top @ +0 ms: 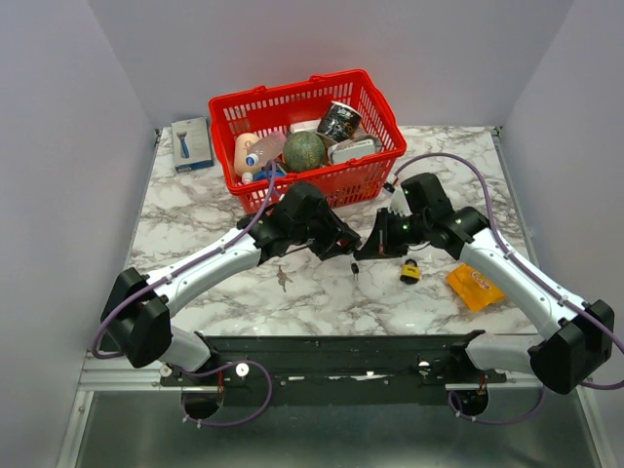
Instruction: Unlock with the key
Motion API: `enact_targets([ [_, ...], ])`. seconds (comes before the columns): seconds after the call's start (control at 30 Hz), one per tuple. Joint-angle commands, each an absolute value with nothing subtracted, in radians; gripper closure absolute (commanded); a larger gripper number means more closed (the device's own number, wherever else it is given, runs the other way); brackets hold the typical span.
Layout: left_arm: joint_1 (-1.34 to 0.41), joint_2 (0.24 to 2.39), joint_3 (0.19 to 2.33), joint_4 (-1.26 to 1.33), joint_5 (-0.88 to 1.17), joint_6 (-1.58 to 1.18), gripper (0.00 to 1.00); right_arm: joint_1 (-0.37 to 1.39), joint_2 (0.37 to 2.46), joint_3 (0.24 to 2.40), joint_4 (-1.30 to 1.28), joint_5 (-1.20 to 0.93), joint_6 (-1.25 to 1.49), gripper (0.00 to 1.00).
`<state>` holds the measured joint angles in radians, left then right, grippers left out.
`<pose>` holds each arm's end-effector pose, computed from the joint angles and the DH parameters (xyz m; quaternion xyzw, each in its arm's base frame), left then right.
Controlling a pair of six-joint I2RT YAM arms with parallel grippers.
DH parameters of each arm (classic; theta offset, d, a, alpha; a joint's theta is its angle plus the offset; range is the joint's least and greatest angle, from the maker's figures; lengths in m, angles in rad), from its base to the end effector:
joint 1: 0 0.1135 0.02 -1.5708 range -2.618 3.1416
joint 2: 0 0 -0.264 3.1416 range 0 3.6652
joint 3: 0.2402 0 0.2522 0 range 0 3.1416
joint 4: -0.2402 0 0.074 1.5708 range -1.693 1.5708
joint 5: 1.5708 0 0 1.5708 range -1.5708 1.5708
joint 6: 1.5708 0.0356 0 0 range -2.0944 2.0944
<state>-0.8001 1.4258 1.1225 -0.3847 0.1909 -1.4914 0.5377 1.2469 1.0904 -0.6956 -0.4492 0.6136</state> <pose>0.2165 -0.2326 0.2896 -0.2666 0.8606 -0.4230 0.0969 0.2129 0.1450 0.3050 -0.0436 0.9149 0.3615 0.1741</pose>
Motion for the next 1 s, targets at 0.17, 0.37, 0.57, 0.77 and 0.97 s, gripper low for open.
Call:
enact_targets([
  [0.17,-0.836,1.408,1.147,-0.353,0.344,-1.486,1.0,0.502,1.212,1.045,-0.471,-0.282,0.607,0.99],
  [0.37,-0.841,1.437,1.183,-0.342,0.362,-1.463,1.0,0.502,1.209,1.035,-0.407,-0.238,0.621,0.99],
  [0.57,-0.841,1.442,1.165,-0.272,0.397,-1.454,1.0,0.5,1.227,1.046,-0.353,-0.293,0.649,0.99],
  [0.77,-0.828,1.393,1.098,-0.1,0.41,-1.441,1.0,0.465,1.175,1.0,-0.342,-0.357,0.715,0.99],
  [0.97,-0.828,1.371,1.111,-0.022,0.434,-1.367,1.0,0.402,1.101,0.976,-0.321,-0.405,0.793,0.99],
])
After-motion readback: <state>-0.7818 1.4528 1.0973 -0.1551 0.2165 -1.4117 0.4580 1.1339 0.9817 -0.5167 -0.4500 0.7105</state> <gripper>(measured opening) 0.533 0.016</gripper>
